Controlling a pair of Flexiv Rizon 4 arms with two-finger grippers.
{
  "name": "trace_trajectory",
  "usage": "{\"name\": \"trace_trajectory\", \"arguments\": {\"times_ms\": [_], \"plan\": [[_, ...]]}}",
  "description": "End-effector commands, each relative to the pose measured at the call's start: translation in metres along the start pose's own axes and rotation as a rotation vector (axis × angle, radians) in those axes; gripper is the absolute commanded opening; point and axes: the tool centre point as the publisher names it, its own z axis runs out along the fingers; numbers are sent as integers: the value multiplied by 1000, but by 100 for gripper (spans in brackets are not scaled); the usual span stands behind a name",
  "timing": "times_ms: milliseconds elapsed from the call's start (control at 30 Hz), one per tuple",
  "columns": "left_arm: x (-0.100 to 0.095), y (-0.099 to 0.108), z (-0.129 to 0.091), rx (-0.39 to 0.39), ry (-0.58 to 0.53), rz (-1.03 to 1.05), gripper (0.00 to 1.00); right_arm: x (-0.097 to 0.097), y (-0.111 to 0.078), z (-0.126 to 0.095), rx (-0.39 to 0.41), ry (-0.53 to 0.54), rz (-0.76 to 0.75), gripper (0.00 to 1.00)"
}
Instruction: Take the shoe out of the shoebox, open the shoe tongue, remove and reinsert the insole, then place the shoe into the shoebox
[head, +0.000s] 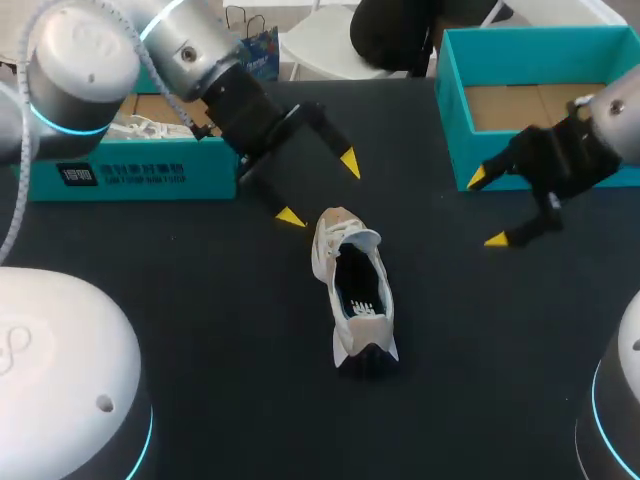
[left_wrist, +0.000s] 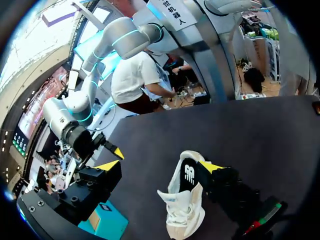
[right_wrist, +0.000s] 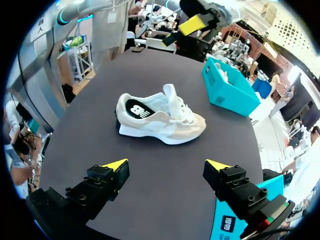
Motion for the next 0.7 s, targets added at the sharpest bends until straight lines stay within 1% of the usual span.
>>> {"name": "trace_trajectory", "arguments": {"times_ms": [33, 67, 100, 133, 167, 200, 233, 267, 300, 333, 367, 467, 500, 533, 567, 633, 700], "plan": [[-3, 0, 7, -45, 205, 93, 100, 10, 1, -10, 8, -15, 1, 100], [-3, 2, 10, -73, 282, 119, 100, 10, 1, -10, 8, -15, 1, 100], [-3, 3, 11, -51, 359, 154, 100, 10, 1, -10, 8, -15, 1, 100], [-3, 6, 13, -82, 437, 158, 91, 10, 1, -10, 8, -15, 1, 100], [-4, 9, 14, -105, 480, 172, 50, 10, 1, -10, 8, -15, 1, 100], [-4, 9, 14, -105, 480, 172, 50, 10, 1, -10, 8, -15, 1, 100], [-3, 12, 18, -124, 626, 236, 0, 10, 1, -10, 8, -15, 1, 100], [-3, 13, 20, -143, 695, 270, 0, 10, 1, -10, 8, -15, 1, 100], [-2, 13, 21, -140, 745, 304, 0, 10, 1, -10, 8, -15, 1, 100], [-1, 15, 23, -160, 795, 317, 0, 10, 1, -10, 8, -15, 1, 100], [0, 16, 24, -162, 847, 328, 0, 10, 1, -10, 8, -15, 1, 100], [3, 19, 29, -177, 941, 356, 0, 10, 1, -10, 8, -15, 1, 100], [5, 22, 32, -190, 1008, 357, 0, 10, 1, -10, 8, -15, 1, 100], [7, 23, 35, -220, 1062, 359, 0, 10, 1, -10, 8, -15, 1, 100], [7, 24, 37, -240, 1100, 339, 0, 10, 1, -10, 8, -15, 1, 100], [8, 27, 41, -338, 1153, 316, 0, 10, 1, -10, 8, -15, 1, 100], [8, 27, 41, -338, 1153, 316, 0, 10, 1, -10, 8, -15, 1, 100]]}}
